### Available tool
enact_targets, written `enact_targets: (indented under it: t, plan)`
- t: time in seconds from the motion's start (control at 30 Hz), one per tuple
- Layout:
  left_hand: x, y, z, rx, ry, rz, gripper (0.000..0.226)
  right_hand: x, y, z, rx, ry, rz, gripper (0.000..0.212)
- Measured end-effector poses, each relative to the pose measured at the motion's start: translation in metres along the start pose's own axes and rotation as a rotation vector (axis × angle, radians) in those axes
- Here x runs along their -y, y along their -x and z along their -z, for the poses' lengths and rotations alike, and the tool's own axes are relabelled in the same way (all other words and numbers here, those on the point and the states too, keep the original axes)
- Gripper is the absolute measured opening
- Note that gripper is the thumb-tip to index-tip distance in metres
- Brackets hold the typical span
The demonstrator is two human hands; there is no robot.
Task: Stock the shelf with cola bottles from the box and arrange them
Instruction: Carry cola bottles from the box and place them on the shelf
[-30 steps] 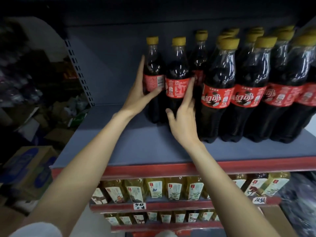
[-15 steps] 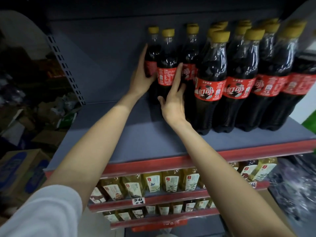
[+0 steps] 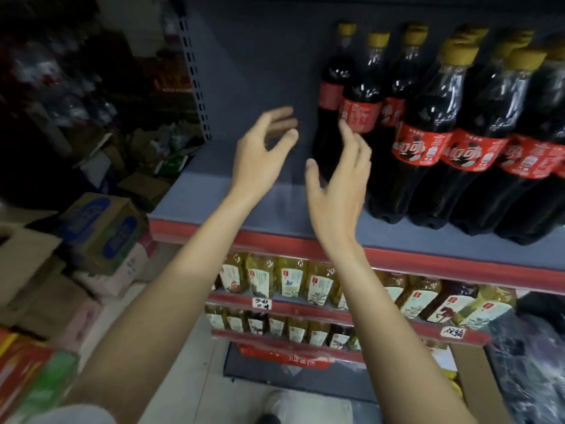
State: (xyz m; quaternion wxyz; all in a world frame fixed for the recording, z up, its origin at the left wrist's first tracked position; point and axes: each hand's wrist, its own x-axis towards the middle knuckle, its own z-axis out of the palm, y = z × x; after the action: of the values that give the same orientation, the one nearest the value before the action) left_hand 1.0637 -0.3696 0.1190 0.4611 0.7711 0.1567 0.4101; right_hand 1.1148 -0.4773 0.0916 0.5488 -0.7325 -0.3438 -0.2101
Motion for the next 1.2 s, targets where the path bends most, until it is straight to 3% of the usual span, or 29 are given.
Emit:
enact_targets:
  t: [0.13, 0.23, 0.37, 0.57, 0.7, 0.83, 0.93, 1.0, 1.07, 1.2]
  plan:
    - [-0.012, 0.078, 0.046, -0.294, 0.021, -0.089, 0.016, 0.032, 0.041, -0.007, -0.124, -0.218, 0.216, 0.021]
    - [-0.002, 0.131, 0.086, -0.427, -0.092, -0.123, 0.015, 0.056, 0.081, -0.026, -0.029, -0.375, 0.319, 0.012]
    - [0.026, 0.194, 0.155, -0.502, -0.269, -0.006, 0.019, 0.076, 0.142, -0.065, 0.362, -0.499, 0.359, 0.014]
    - [0.093, 0.300, 0.267, -0.413, -0.660, 0.502, 0.033, 0.089, 0.238, -0.160, 1.015, -0.378, 0.267, 0.031]
    - [0.129, 0.354, 0.341, -0.441, -0.801, 0.714, 0.042, 0.111, 0.298, -0.238, 1.304, -0.275, 0.288, 0.041]
    - [0.174, 0.384, 0.435, -0.476, -0.783, 0.885, 0.039, 0.151, 0.333, -0.323, 1.493, -0.167, 0.281, 0.044]
    - [0.208, 0.382, 0.509, -0.533, -0.715, 0.952, 0.044, 0.188, 0.345, -0.392, 1.535, -0.123, 0.282, 0.045]
    - [0.236, 0.371, 0.556, -0.563, -0.646, 0.983, 0.033, 0.210, 0.349, -0.437, 1.530, -0.106, 0.264, 0.045]
    - [0.266, 0.354, 0.599, -0.592, -0.583, 0.986, 0.023, 0.230, 0.350, -0.480, 1.518, -0.080, 0.230, 0.045]
    - [0.326, 0.299, 0.670, -0.636, -0.513, 0.954, 0.026, 0.263, 0.348, -0.573, 1.448, -0.125, 0.172, 0.039]
